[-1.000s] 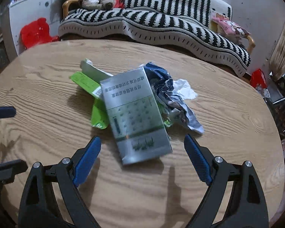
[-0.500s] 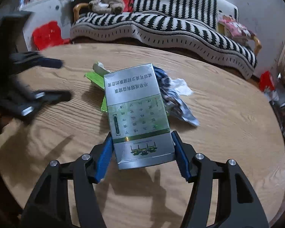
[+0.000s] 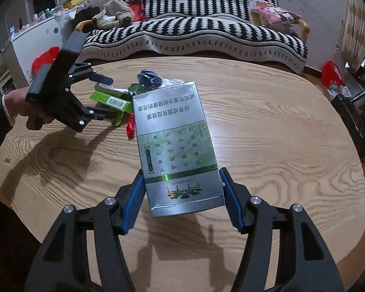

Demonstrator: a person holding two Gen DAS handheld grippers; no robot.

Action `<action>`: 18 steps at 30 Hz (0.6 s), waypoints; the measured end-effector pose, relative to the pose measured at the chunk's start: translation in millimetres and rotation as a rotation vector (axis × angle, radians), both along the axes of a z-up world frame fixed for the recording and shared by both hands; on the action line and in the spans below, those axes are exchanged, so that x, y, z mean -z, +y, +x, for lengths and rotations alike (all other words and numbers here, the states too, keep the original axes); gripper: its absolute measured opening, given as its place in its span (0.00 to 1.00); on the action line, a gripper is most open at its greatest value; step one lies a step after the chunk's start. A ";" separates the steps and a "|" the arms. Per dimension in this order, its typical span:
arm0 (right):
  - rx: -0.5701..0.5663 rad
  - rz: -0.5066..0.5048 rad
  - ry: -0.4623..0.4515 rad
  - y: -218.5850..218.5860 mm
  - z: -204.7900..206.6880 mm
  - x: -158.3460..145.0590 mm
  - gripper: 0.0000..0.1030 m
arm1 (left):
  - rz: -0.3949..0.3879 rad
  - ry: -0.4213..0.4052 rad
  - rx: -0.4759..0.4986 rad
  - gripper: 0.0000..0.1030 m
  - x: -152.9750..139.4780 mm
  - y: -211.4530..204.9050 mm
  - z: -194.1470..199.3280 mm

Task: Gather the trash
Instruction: 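Grasp the green-white box with the left tool while the right tool grasps the silver medicine box, then carry both boxes over the bin and open both tools to drop them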

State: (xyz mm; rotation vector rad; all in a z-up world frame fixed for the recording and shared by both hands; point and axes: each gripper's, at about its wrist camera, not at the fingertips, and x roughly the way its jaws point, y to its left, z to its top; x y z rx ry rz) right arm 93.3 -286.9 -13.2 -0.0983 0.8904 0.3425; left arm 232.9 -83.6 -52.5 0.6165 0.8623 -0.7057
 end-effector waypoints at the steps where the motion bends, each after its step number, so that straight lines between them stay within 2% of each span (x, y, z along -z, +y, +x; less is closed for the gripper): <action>1: 0.006 0.001 -0.001 -2.8 -2.2 -0.6 0.57 | 0.009 -0.006 0.009 0.74 -0.7 -2.8 -6.1; 2: 0.011 0.003 0.000 -5.7 -4.0 -1.9 0.57 | 0.018 -0.016 0.008 0.64 -2.2 -4.5 -12.2; 3: 0.017 0.007 0.000 -9.3 -6.6 -3.0 0.57 | 0.031 -0.029 -0.003 0.58 -4.4 -4.7 -18.0; 5: 0.034 0.016 -0.003 -16.8 -13.1 -6.6 0.57 | 0.028 -0.039 -0.032 0.27 -12.4 -1.2 -25.9; 7: 0.048 0.029 -0.005 -21.9 -19.3 -10.5 0.57 | 0.021 -0.036 -0.093 0.10 -21.3 4.9 -30.3; 12: 0.080 0.045 -0.013 -33.4 -38.5 -16.8 0.57 | 0.003 -0.049 -0.153 0.05 -31.7 11.6 -52.3; 18: 0.111 0.074 -0.043 -46.5 -66.8 -34.8 0.57 | -0.066 -0.030 -0.280 0.05 -62.9 14.8 -85.5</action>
